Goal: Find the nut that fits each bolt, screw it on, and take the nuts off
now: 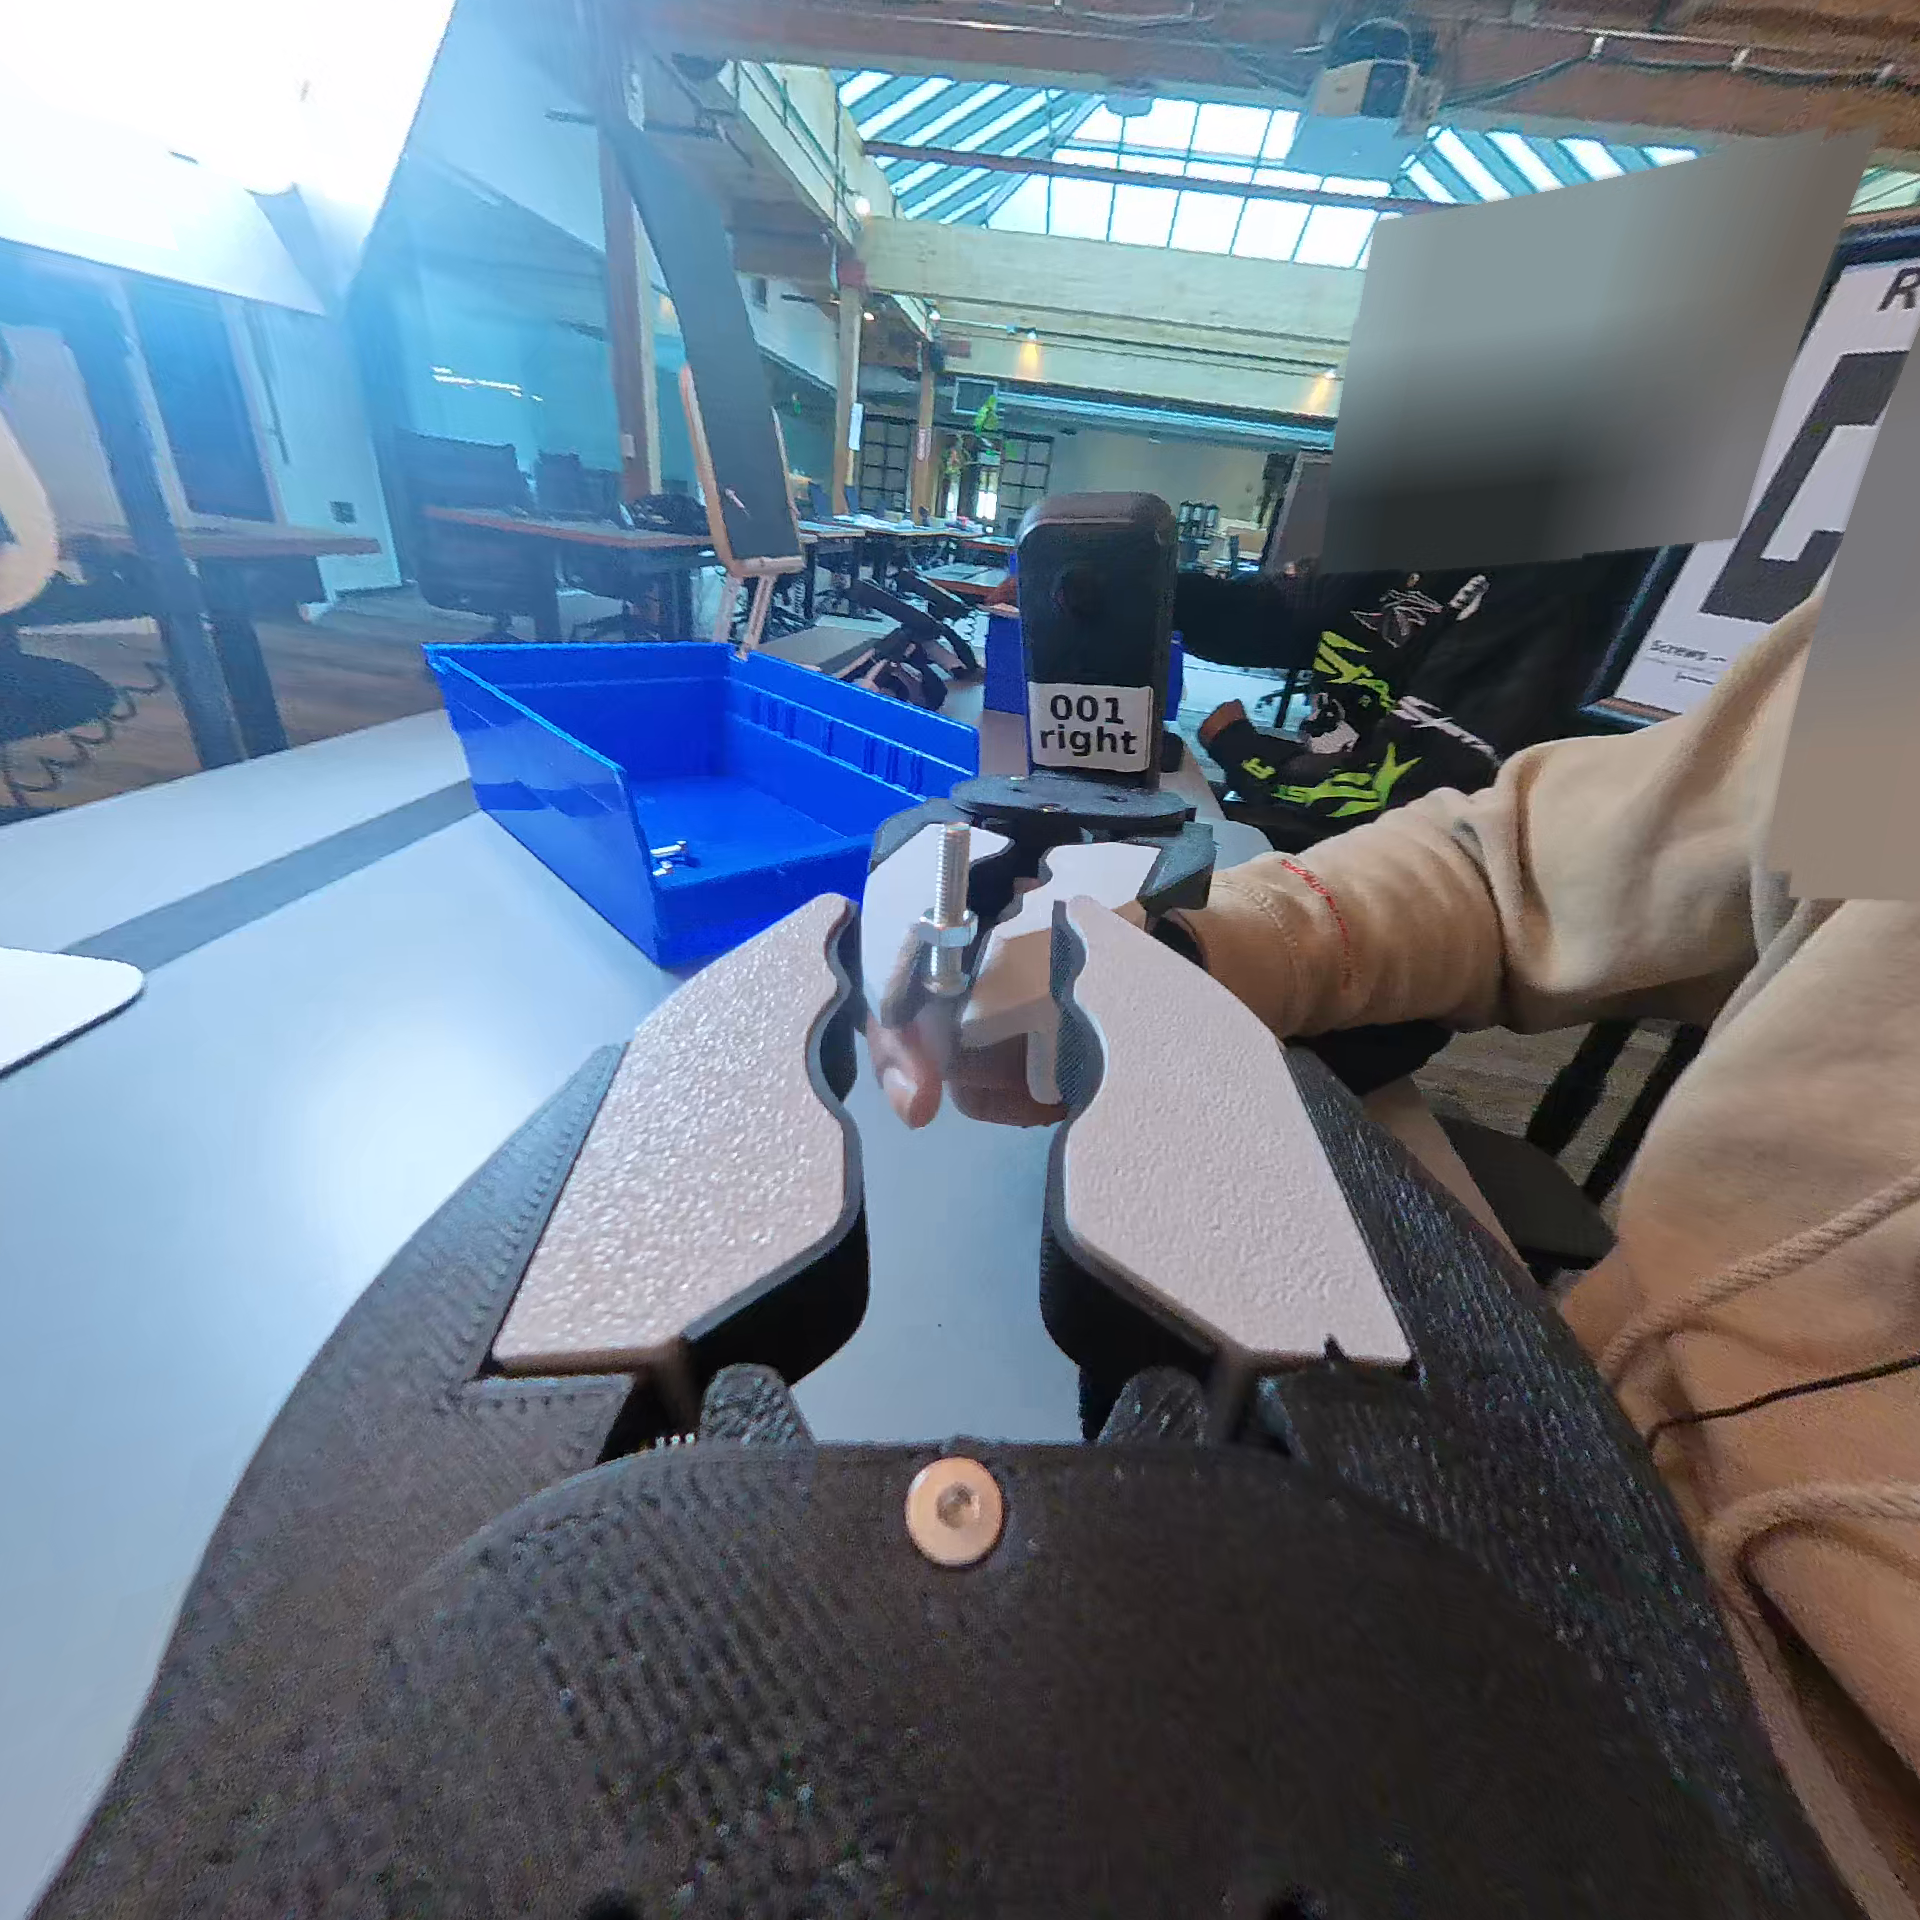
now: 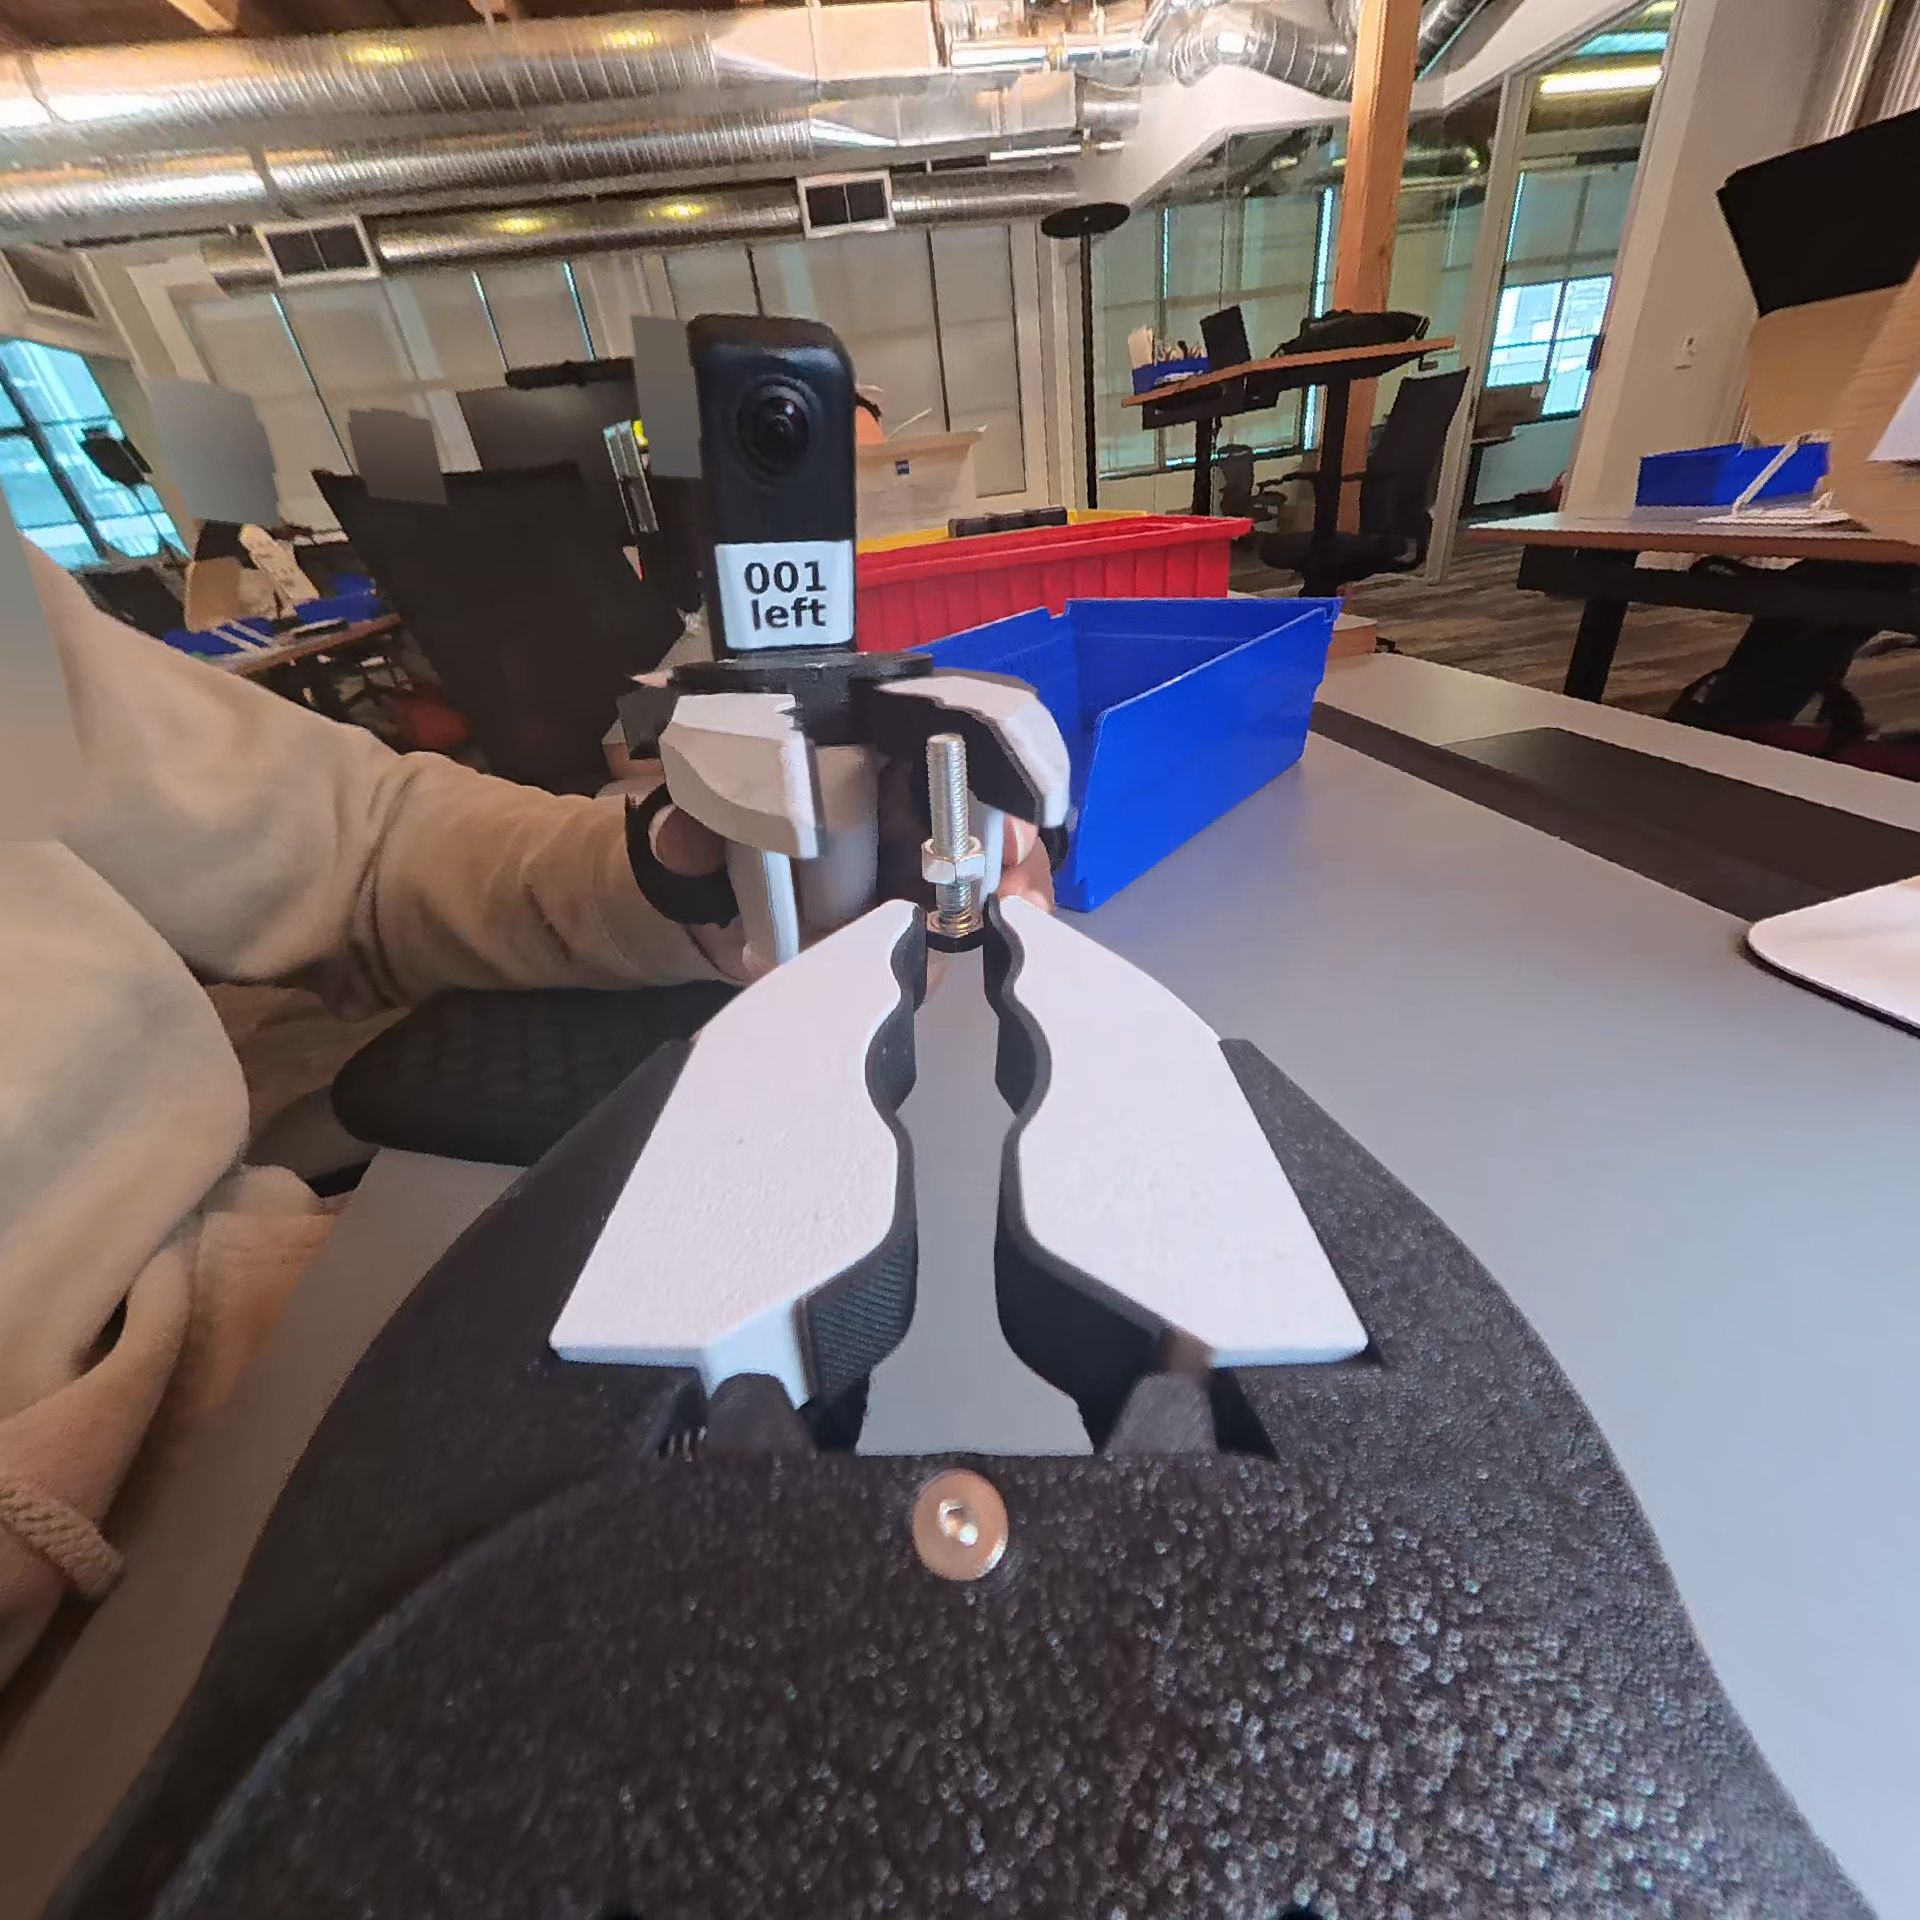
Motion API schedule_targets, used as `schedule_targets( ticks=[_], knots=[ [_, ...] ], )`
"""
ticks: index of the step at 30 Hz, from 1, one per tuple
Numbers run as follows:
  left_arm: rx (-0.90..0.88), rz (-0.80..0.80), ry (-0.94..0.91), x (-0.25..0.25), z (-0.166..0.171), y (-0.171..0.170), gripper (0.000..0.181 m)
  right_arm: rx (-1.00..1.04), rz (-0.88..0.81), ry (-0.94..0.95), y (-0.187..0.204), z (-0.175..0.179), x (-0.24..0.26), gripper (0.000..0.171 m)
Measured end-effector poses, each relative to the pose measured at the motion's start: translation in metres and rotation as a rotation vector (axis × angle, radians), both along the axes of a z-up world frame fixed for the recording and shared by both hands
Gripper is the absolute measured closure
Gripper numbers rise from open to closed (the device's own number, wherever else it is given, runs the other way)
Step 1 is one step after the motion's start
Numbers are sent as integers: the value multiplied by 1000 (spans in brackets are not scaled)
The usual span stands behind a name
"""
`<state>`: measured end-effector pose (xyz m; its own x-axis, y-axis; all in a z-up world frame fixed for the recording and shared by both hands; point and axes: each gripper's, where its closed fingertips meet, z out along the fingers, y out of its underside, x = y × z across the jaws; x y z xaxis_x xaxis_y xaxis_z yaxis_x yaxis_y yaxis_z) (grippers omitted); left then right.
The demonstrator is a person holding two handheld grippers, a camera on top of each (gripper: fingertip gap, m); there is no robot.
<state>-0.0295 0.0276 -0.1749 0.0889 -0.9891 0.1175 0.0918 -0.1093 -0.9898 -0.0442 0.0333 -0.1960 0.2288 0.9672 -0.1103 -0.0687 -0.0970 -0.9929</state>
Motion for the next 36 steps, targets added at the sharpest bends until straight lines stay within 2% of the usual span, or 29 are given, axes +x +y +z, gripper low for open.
schedule_targets(
  ticks=[5, 7, 11, 14, 18, 20, 23, 28, 31, 33, 36],
  knots=[
    [-15, -37, 58, 6, -8, -8, 148, -24, -41, 5, 7, 0, 4, 161],
    [-6, -74, 41, 2, -3, -12, 168, -53, -102, 10, 19, 0, 12, 161],
    [1, -17, 34, 0, -5, -5, 163, -60, -98, -23, 20, -5, 13, 161],
    [2, 19, 47, 2, -9, 1, 151, -45, -35, -68, 6, -10, -1, 161],
    [13, 1, 89, 3, -13, -3, 150, -73, -55, -82, 10, -13, -1, 161],
    [7, -58, 70, -1, -9, -9, 174, -111, -107, -68, 22, -13, 8, 161],
    [4, -23, 69, -3, -11, -4, 169, -136, -111, -88, 25, -17, 12, 161],
    [30, 34, 124, 2, -23, 2, 149, -107, -22, -137, 6, -23, -6, 161],
    [36, 20, 160, 2, -24, -1, 151, -126, -48, -143, 11, -24, -3, 161],
    [27, -25, 121, -4, -17, -5, 174, -147, -107, -146, 22, -25, 5, 161],
    [15, 6, 113, -7, -18, 0, 168, -170, -109, -147, 24, -26, 9, 161]
  ],
)
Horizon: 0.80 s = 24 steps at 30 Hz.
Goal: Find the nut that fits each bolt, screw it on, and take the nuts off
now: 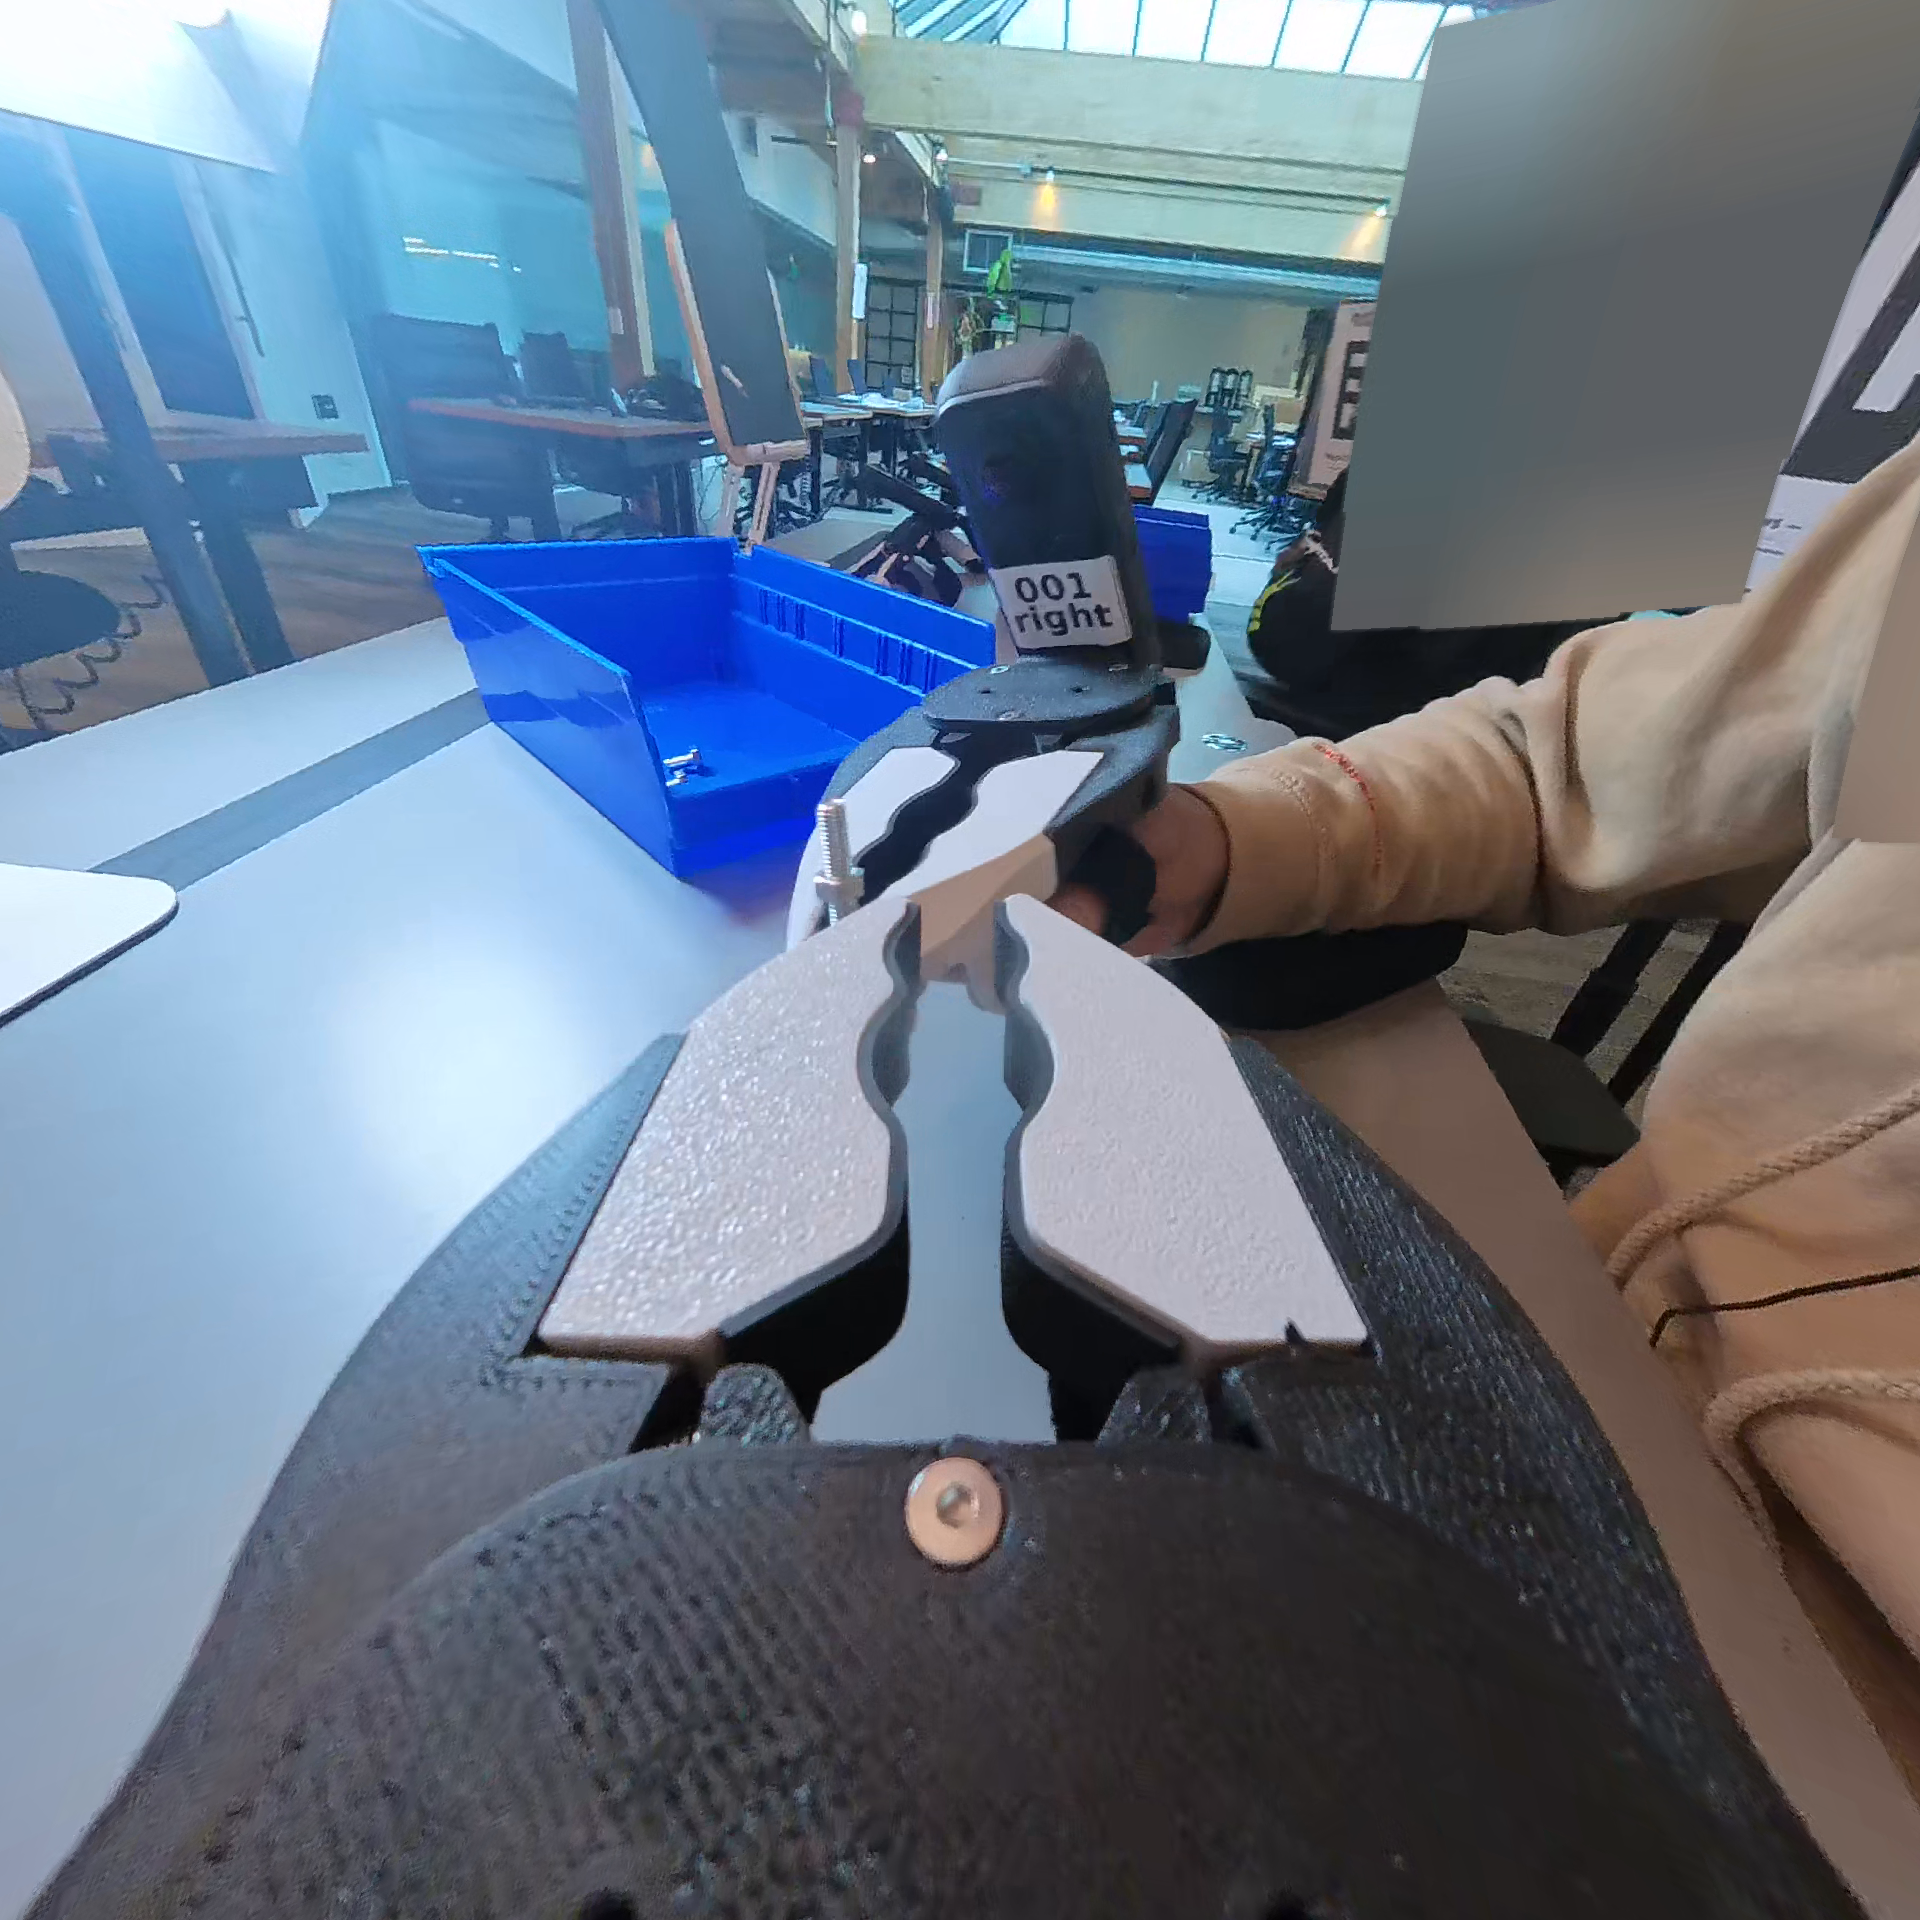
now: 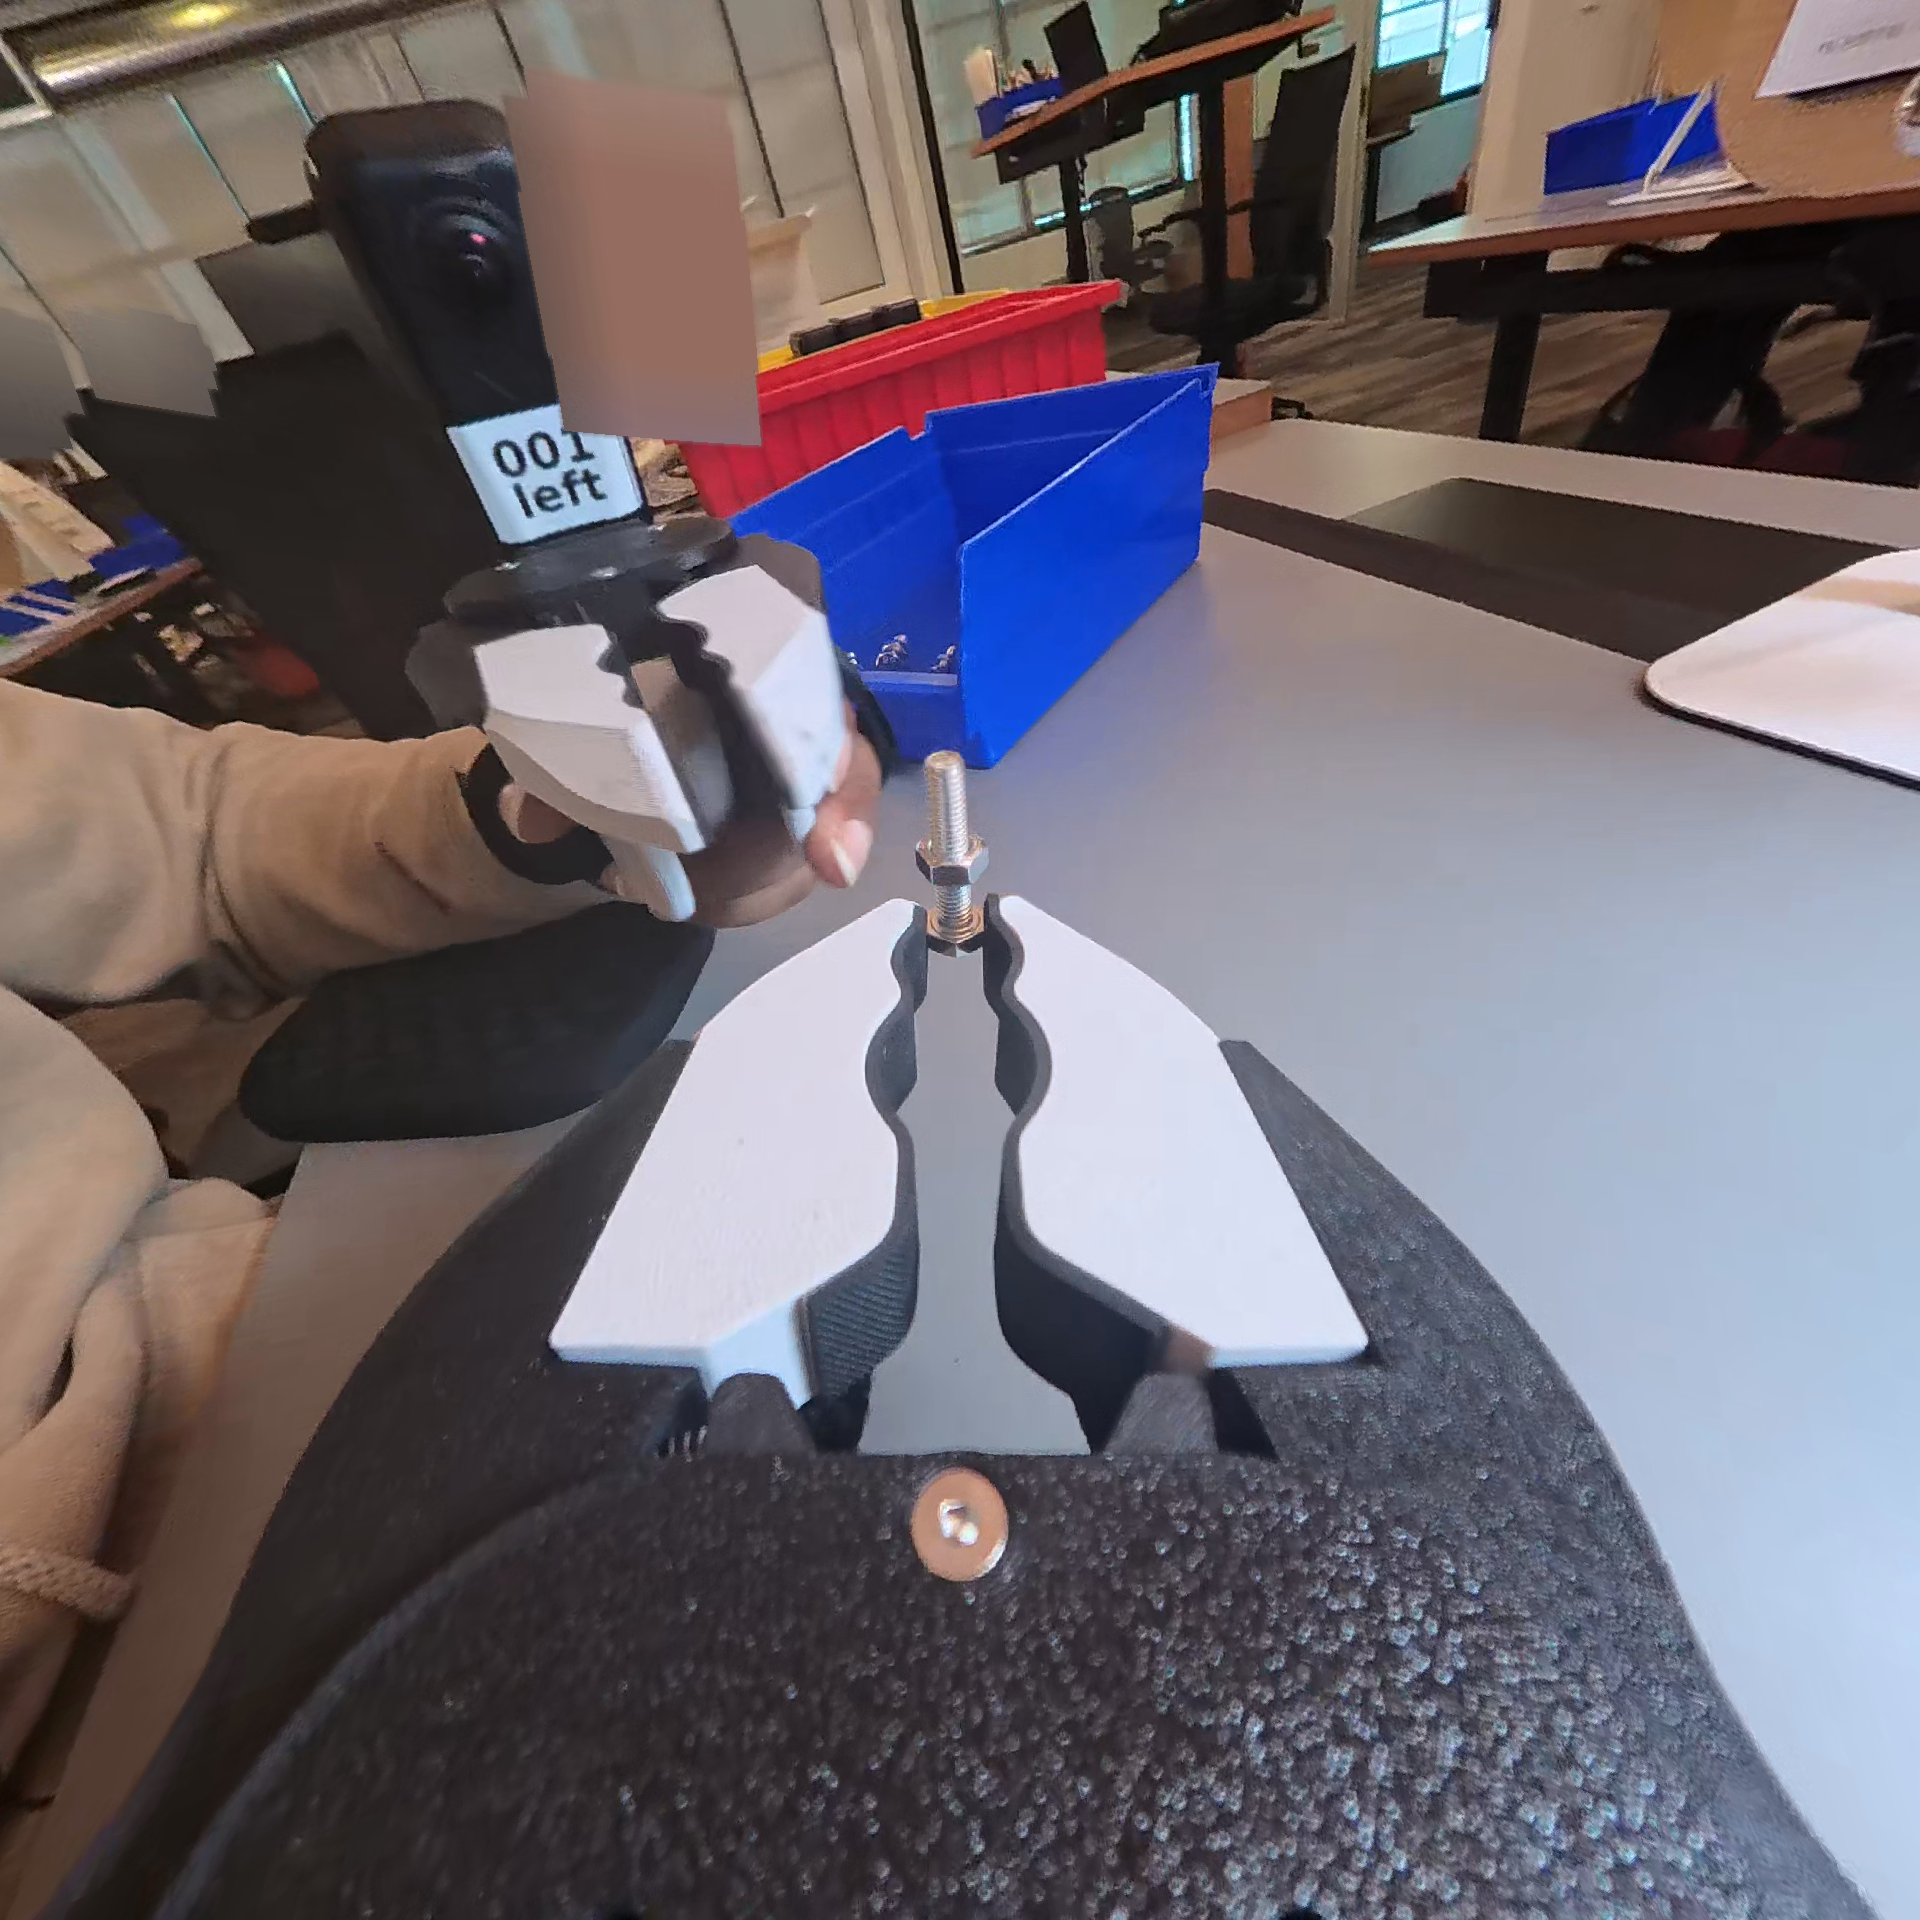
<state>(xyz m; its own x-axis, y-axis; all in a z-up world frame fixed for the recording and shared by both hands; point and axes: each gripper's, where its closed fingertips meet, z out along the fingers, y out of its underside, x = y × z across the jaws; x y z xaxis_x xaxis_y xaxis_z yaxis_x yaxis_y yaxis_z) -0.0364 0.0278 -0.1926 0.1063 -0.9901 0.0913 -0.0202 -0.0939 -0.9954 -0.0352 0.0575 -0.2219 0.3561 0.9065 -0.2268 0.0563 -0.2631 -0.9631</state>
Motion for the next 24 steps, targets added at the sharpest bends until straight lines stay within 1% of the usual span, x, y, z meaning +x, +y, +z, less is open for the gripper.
schedule_targets(
  ticks=[4, 5, 8, 11, 12, 15, 19, 24],
  knots=[
    [0, 41, 18, 3, -7, 6, 154, 24, 68, -34, -15, -3, -13, 161],
    [2, 34, 25, 4, -8, 5, 154, 26, 81, -39, -17, -4, -15, 161],
    [2, 31, 35, 4, -10, 4, 162, 23, 128, -55, -25, -6, -19, 161],
    [-4, 2, 39, 4, -10, 1, 174, 42, 137, -76, -28, -8, -21, 161],
    [-7, -4, 40, 4, -10, 0, 176, 39, 139, -73, -28, -8, -21, 161],
    [-16, 4, 32, 3, -8, 1, 176, 35, 141, -41, -28, -4, -20, 161],
    [-72, -2, -46, 1, 3, 2, 176, 49, 139, 49, -28, 8, -19, 161],
    [-63, -1, -68, 1, 8, 0, 176, 80, 137, 77, -30, 12, -19, 161]
  ],
)
